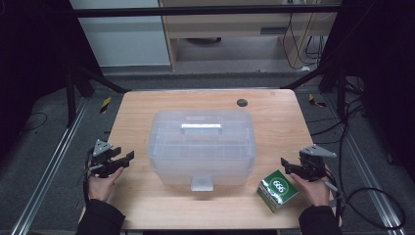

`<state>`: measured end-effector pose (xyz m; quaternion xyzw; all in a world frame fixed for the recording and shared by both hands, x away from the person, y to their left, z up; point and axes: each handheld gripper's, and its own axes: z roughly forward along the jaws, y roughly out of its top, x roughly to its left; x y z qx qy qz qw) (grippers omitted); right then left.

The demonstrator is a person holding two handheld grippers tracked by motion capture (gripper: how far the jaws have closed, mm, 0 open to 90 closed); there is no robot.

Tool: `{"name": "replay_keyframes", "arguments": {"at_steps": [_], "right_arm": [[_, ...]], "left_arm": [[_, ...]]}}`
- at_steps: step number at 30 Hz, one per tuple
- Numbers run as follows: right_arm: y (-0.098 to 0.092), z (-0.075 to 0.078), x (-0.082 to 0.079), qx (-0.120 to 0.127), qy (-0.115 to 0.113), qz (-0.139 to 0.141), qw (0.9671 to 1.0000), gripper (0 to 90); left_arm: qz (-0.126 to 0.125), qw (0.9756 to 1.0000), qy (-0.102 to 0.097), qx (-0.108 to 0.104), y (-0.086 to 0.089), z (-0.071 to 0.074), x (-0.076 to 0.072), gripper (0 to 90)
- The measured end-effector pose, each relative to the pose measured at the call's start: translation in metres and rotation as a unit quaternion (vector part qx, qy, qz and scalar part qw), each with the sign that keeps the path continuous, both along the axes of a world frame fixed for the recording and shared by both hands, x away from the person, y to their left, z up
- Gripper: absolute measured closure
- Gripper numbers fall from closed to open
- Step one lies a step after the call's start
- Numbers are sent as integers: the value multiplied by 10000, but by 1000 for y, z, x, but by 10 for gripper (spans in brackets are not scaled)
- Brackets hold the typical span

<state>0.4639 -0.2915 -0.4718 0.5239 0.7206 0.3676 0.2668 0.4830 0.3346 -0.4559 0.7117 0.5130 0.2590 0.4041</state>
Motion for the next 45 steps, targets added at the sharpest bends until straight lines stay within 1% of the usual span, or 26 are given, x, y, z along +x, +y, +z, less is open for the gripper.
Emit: {"name": "replay_keyframes", "arguments": {"at_steps": [2,3,4,8,11,12,14,15,16,17,18,20,23,24,25,28,29,30,31,32,33,36,37,40,42,45], "right_arm": [[3,3,-1,34,-16,114,9999,226],[3,3,-1,34,-16,114,9999,226],[7,4,0,-21,-44,158,9999,228],[9,5,0,-30,-18,168,9999,226],[9,7,1,-90,-16,190,9998,222],[9,10,0,-3,-49,178,9998,224],[10,11,1,-36,-83,216,9997,221],[11,12,0,-11,-59,171,9998,220],[10,13,1,-64,-92,178,9998,220],[10,14,2,-38,-85,160,9998,219],[10,16,2,-15,-87,143,9999,219],[9,18,2,-13,-120,137,9998,219],[8,21,2,54,-139,147,9998,219],[8,21,1,57,-131,155,9998,218],[8,21,1,57,-131,155,9998,218],[8,22,2,60,-86,172,9998,212],[8,22,2,60,-86,172,9998,212],[8,22,1,56,-78,183,9998,212],[8,22,1,47,-79,204,9997,212],[8,22,1,47,-79,204,9997,212],[8,22,1,41,-76,216,9997,210],[9,22,2,25,-33,261,9997,207],[9,21,2,7,-19,267,9996,206],[9,21,2,-27,0,289,9996,206],[10,21,2,-26,8,283,9996,205],[10,21,1,-36,34,316,9995,206]], "left_arm": [[12,9999,-110,-12,-2,6,-3,397],[12,9999,-110,-12,-2,6,-3,405],[0,9998,-190,-47,-3,10,-5,409],[-137,9995,-262,-90,-2,18,-7,405],[-199,9994,-256,-135,-2,23,-8,399],[-286,9990,-310,-134,-2,30,-8,396],[-389,9983,-425,-93,-4,39,-8,382],[-411,9981,-458,-87,-4,42,-9,369],[-476,9976,-499,-91,-5,48,-9,364],[-476,9976,-499,-91,-5,48,-9,363],[-537,9968,-580,-74,-6,55,-10,362],[-612,9963,-599,-87,-6,61,-9,355],[-660,9957,-644,-19,-6,68,-8,350],[-728,9952,-648,43,-7,73,-7,348],[-728,9952,-648,43,-7,73,-7,348],[-805,9939,-737,174,-9,85,-6,345],[-805,9939,-737,174,-9,85,-6,345],[-809,9932,-810,214,-10,88,-6,352],[-839,9916,-954,242,-10,92,-6,360],[-839,9916,-954,242,-10,92,-6,364],[-891,9906,-1007,236,-11,94,-6,364],[-1053,9893,-956,316,-13,102,-2,383],[-1111,9884,-979,346,-14,104,-1,390],[-1295,9840,-1153,400,-17,109,-1,389],[-1347,9836,-1127,412,-19,111,0,389],[-1443,9824,-1068,516,-24,117,1,361]]}}
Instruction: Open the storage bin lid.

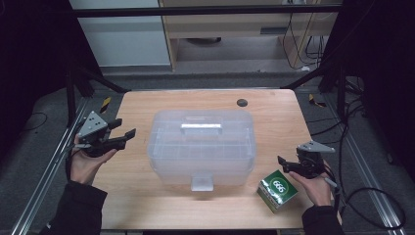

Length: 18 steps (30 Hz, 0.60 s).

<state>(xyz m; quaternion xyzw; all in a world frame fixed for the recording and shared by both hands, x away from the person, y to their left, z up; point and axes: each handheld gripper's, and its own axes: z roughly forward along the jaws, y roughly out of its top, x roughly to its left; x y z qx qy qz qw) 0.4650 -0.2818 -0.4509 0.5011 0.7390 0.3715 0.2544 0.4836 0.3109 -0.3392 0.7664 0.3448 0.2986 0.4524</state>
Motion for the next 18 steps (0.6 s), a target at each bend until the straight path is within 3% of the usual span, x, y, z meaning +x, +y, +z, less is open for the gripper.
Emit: {"name": "replay_keyframes", "arguments": {"at_steps": [2,6,12,18], "right_arm": [[0,0,0,-12,1,5,10000,207],[-1,-1,0,-12,14,18,10000,208],[0,-2,1,-25,81,68,9999,208],[0,-1,0,-71,83,86,9999,208]], "left_arm": [[-143,9999,-54,71,-4,6,2,361],[-125,9999,-8,105,-8,13,1,344],[-293,9983,-36,500,-20,29,4,340],[-428,9968,-133,668,-31,42,4,322]]}}
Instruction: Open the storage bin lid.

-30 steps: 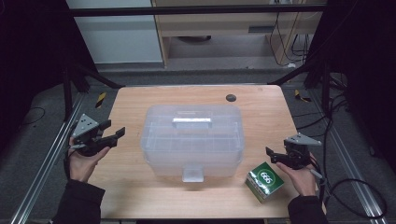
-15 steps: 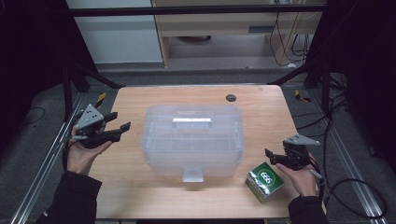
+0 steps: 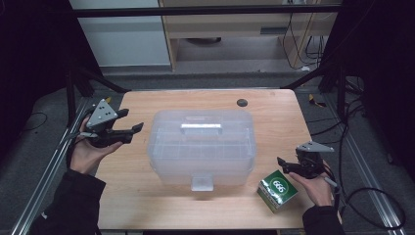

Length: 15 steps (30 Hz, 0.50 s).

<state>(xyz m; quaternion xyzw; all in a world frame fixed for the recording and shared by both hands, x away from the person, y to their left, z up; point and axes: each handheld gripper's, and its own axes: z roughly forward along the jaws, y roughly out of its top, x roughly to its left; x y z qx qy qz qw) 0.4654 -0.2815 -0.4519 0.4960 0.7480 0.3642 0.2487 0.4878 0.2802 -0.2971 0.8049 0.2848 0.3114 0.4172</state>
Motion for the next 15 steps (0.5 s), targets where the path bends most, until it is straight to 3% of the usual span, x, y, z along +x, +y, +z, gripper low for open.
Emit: {"name": "replay_keyframes", "arguments": {"at_steps": [7,15], "right_arm": [[0,0,0,-10,15,18,10000,209],[1,0,1,-55,56,42,10000,208]], "left_arm": [[-107,9998,-79,162,-8,10,0,316],[-350,9973,-106,631,-23,16,-1,312]]}}
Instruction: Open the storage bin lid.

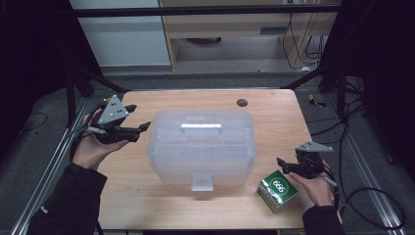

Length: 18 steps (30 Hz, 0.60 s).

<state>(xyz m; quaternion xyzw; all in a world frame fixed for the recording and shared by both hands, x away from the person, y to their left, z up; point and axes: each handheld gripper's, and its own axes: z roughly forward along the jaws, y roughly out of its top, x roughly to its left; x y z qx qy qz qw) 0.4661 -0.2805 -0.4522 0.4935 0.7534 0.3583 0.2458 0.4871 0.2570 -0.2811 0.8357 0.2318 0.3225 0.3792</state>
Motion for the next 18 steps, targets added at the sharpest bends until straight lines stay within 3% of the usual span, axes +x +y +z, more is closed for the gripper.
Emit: {"name": "replay_keyframes", "arguments": {"at_steps": [7,12,18], "right_arm": [[1,-1,0,-2,15,5,10000,208],[1,-1,0,6,37,-3,10000,213],[2,-1,0,-7,58,26,10000,225]], "left_arm": [[-340,9988,14,365,-14,4,-2,318],[-547,9974,65,461,-23,6,-4,324],[-840,9926,105,866,-38,8,-4,345]]}}
